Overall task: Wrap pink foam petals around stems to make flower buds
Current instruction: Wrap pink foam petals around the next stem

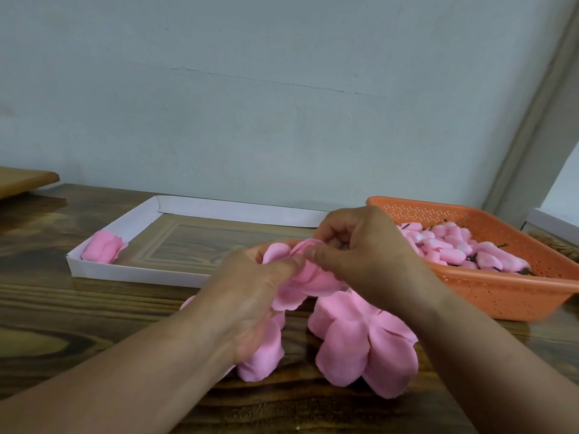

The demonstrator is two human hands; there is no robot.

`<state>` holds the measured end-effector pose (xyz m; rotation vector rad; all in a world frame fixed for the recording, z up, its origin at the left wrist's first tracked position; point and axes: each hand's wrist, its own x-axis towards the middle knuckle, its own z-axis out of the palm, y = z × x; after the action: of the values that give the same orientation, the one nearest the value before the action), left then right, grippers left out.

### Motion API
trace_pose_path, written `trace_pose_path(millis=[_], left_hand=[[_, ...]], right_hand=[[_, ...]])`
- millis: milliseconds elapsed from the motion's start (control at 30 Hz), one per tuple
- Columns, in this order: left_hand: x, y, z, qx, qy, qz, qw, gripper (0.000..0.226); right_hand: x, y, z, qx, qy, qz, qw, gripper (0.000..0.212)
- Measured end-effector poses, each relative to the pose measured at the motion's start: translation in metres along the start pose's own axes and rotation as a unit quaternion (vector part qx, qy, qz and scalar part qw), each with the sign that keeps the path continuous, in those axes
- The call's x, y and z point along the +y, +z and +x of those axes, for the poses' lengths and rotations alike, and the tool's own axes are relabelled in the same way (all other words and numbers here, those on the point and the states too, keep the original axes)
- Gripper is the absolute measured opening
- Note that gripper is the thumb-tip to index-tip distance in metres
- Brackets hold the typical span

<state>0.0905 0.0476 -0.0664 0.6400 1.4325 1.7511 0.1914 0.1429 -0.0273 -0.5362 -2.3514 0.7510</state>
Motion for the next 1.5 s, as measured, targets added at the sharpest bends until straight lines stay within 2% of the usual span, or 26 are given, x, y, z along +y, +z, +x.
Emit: trace_pose_path(millis=[200,333,500,700,867,967,1133,1333,1500], left_hand=[[0.001,0.0,0.001,-0.001,-0.01,-0.019,1.0,0.008],[0.0,-0.002,0.004,0.016,-0.027,-0.013,0.999,0.009],[0.001,-0.004,0.007,0.018,-0.038,0.013,0.999,0.005],[0.001,-0.006,0.008,0.005,-0.036,-0.003,0.999,0.015],[0.0,-0.002,0.006,-0.026,-0.003,-0.029,0.999,0.022],[-0.002,0.001,0.003,-0.022,0.024,-0.004,0.999,0.02],[-0.002,0.002,0.001,0.002,0.036,0.043,0.998,0.023],[0.0,0.003,-0.004,-0.032,0.047,0.064,0.996,0.032],[0.001,0.002,-0.005,-0.056,0.043,0.085,0.994,0.029]], right_hand=[[-0.002,0.003,-0.001,0.019,-0.006,-0.019,1.0,0.015],[0.001,-0.003,0.001,-0.031,0.029,0.049,0.998,0.016],[0.003,-0.006,-0.001,-0.078,0.058,0.126,0.987,0.003],[0.005,0.004,0.001,-0.026,0.045,0.091,0.994,0.024],[0.01,0.003,0.004,0.033,0.076,0.103,0.991,0.027],[0.011,0.0,0.005,0.044,0.09,0.119,0.988,0.026],[0.011,-0.003,0.005,-0.001,0.051,0.041,0.998,0.026],[0.009,-0.004,0.005,-0.02,-0.001,-0.008,1.0,0.031],[0.005,-0.001,0.003,-0.029,-0.017,-0.042,0.999,0.029]])
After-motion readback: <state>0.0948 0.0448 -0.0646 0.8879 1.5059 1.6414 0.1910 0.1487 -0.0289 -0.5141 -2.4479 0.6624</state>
